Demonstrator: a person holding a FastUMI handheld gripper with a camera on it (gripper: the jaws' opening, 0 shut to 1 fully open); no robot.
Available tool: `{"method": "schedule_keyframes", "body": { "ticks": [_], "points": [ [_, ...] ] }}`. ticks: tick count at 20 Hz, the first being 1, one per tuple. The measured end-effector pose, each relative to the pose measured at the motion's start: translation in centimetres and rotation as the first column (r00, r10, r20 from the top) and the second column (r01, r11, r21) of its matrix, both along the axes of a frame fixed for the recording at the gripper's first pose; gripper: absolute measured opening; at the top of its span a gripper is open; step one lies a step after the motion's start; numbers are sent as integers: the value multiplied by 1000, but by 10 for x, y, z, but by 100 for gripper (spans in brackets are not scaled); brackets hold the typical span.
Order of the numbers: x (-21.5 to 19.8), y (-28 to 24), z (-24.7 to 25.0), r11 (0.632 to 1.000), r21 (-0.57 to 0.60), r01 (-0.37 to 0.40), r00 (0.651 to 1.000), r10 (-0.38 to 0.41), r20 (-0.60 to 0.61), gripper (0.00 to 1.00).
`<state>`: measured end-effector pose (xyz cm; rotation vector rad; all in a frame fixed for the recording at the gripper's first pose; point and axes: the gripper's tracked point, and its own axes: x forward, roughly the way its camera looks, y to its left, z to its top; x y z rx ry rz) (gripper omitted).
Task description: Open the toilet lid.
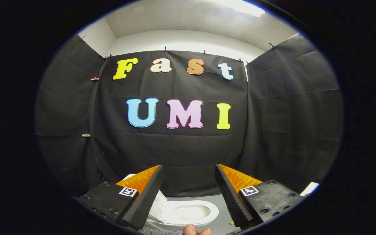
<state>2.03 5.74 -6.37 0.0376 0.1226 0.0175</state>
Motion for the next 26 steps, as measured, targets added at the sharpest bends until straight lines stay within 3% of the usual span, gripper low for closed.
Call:
{"method": "schedule_keyframes", "body": {
  "ticks": [26],
  "points": [
    [-4,-1,-8,1000,10,-4,1000,4,-6,98]
  ]
}}
